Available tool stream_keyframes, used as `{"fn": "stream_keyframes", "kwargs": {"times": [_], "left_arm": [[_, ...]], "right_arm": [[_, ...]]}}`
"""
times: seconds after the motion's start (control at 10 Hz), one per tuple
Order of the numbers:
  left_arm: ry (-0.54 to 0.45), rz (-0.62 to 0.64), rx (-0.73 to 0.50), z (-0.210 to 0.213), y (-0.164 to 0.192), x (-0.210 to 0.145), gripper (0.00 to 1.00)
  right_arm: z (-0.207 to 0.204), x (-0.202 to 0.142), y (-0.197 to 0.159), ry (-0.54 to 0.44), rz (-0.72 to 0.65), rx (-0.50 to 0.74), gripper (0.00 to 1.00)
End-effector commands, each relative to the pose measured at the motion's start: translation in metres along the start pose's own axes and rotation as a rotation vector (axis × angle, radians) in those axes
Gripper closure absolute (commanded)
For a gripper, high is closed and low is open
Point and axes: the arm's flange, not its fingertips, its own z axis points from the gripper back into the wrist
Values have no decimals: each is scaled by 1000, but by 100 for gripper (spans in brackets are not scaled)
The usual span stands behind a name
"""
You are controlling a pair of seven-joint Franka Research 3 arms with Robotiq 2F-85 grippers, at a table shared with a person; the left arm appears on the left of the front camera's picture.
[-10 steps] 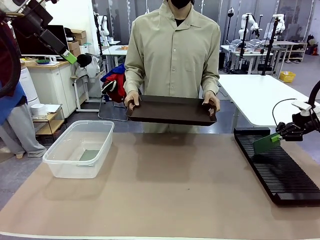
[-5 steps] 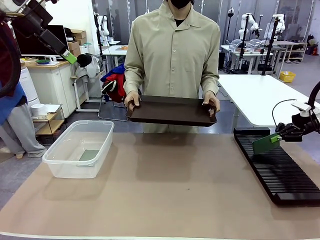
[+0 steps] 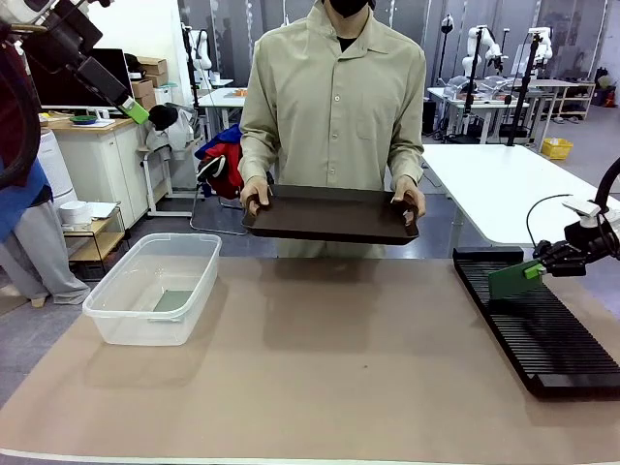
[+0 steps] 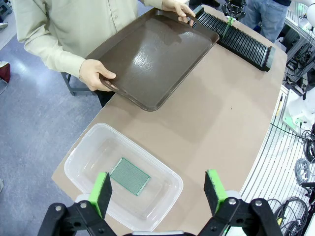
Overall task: Sort PCBs into racks and boxes based on the side picked up.
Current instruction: If the short side of the Blank PCB is picked up, insert it into the PCB Rack ; if the long side is picked up, place it in the Organizing box.
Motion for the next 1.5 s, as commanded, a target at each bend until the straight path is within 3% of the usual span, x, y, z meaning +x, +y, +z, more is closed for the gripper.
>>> {"fn": "stream_keyframes", "kwargs": {"times": [0.0,0.1,0.2,0.3,0.4,0.5,0.6,1.4], "left_arm": [[4,-1,-5,-1,-2,-1,0],[4,-1,-5,-1,-2,-1,0],[4,-1,-5,-1,-2,-1,0],[4,-1,-5,-1,-2,-1,0],[4,-1,-5,-1,-2,-1,0],[4,-1,-5,-1,-2,-1,0],[4,-1,-5,-1,-2,-1,0],[4,-1,-5,-1,-2,-1,0]], "right_arm": [[-6,-5,-2,50,-34,24,61],[-6,-5,-2,60,-33,30,58],[-6,-4,-2,61,-30,30,41],[-5,-3,-2,60,-25,30,38],[-4,-2,-1,62,-21,27,22],[-1,1,0,66,-15,17,18],[3,5,0,67,-10,5,2],[23,65,16,133,-92,-98,0]]}}
